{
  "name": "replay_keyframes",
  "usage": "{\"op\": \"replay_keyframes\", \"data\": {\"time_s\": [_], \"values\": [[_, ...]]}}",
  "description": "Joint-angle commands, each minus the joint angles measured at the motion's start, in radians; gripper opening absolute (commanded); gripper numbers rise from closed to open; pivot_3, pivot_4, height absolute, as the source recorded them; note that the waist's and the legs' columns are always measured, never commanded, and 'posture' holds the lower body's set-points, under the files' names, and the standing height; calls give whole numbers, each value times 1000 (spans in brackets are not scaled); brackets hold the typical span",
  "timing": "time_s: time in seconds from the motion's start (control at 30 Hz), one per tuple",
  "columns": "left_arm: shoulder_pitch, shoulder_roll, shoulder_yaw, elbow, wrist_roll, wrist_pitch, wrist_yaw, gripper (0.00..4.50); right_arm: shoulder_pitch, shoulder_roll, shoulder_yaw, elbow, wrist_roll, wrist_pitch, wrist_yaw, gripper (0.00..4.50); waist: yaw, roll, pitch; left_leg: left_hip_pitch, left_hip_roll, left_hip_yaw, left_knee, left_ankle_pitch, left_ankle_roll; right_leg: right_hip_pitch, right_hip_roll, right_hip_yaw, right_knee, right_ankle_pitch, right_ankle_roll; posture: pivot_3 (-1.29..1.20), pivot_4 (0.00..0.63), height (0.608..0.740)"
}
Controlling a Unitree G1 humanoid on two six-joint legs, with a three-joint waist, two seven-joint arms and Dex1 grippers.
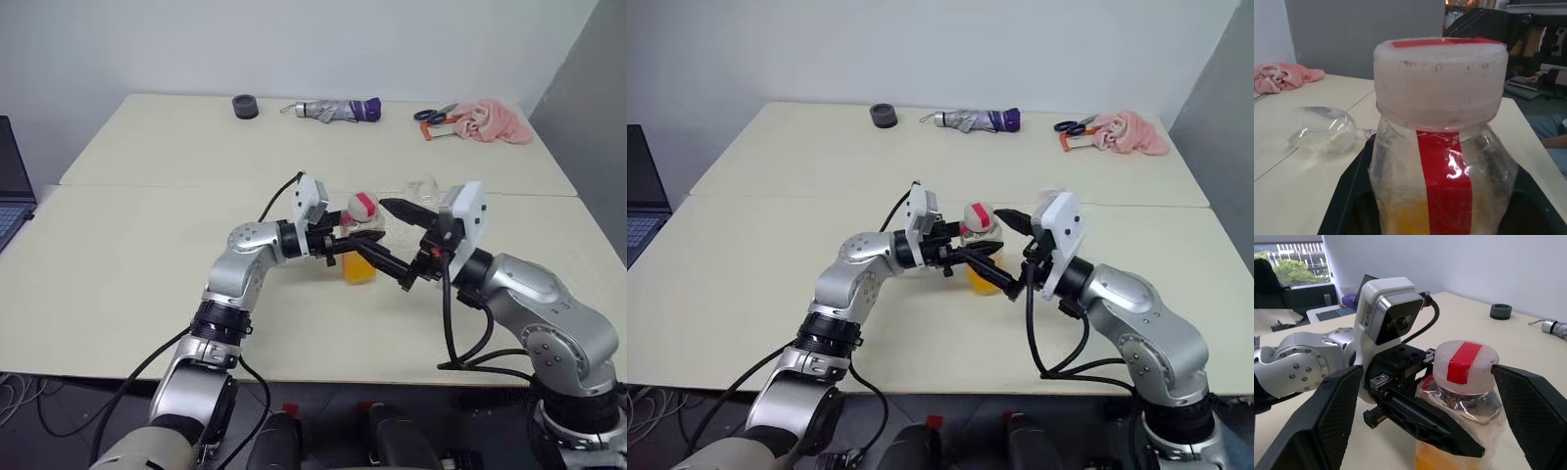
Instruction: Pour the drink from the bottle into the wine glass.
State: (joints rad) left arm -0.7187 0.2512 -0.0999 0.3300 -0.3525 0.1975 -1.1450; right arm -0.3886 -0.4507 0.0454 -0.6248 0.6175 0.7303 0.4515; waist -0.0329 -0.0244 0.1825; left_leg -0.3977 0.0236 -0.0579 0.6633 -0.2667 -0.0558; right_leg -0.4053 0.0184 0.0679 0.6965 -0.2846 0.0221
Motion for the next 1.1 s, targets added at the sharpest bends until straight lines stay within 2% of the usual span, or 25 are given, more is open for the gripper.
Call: {"op": "replay_keyframes", "data": {"time_s": [0.03,0.4,0.5,0.63,0.7,0.93,1.0,1.1], "values": [[-33,-12,-21,-9,2,-57,-43,1901,-49,20,17,5,-37,-24,-25,4500,1,0,0,0,0,0,0,0,0,0,0,0,0,0,0,0,150,740],[-46,-35,-23,36,28,-129,-41,1901,-82,63,40,54,-115,-20,-52,4500,1,0,0,-1,0,0,0,0,0,0,0,0,0,0,0,0,150,740],[-53,-42,-17,41,27,-136,-38,1901,-79,61,39,60,-129,-11,-57,3965,1,0,0,-1,0,0,0,0,0,0,0,0,0,0,0,0,150,740],[-49,-40,-19,42,25,-137,-48,1901,-74,75,27,56,-108,-21,-40,2526,1,0,0,-1,0,0,0,0,0,0,0,0,0,0,0,0,150,740],[-45,-37,-20,37,22,-131,-56,1901,-71,81,23,60,-96,-37,-21,1949,1,0,0,-1,0,0,0,0,0,0,0,0,0,0,0,0,150,740],[-38,-23,-22,-8,-9,-72,-108,1894,-132,-15,52,171,-25,-123,330,1950,0,1,0,-1,0,0,0,0,0,0,0,0,0,0,0,0,150,740],[-41,-10,-25,-34,-21,-44,-138,1892,-219,-82,93,266,-36,-140,503,1950,0,1,1,-1,0,0,0,0,0,0,0,0,0,0,0,0,150,740],[-45,4,-28,-50,-24,-28,-158,1887,-305,-94,126,388,-85,-190,594,1950,-4,1,1,0,0,0,0,0,0,0,1,0,-1,0,0,0,150,740]]}}
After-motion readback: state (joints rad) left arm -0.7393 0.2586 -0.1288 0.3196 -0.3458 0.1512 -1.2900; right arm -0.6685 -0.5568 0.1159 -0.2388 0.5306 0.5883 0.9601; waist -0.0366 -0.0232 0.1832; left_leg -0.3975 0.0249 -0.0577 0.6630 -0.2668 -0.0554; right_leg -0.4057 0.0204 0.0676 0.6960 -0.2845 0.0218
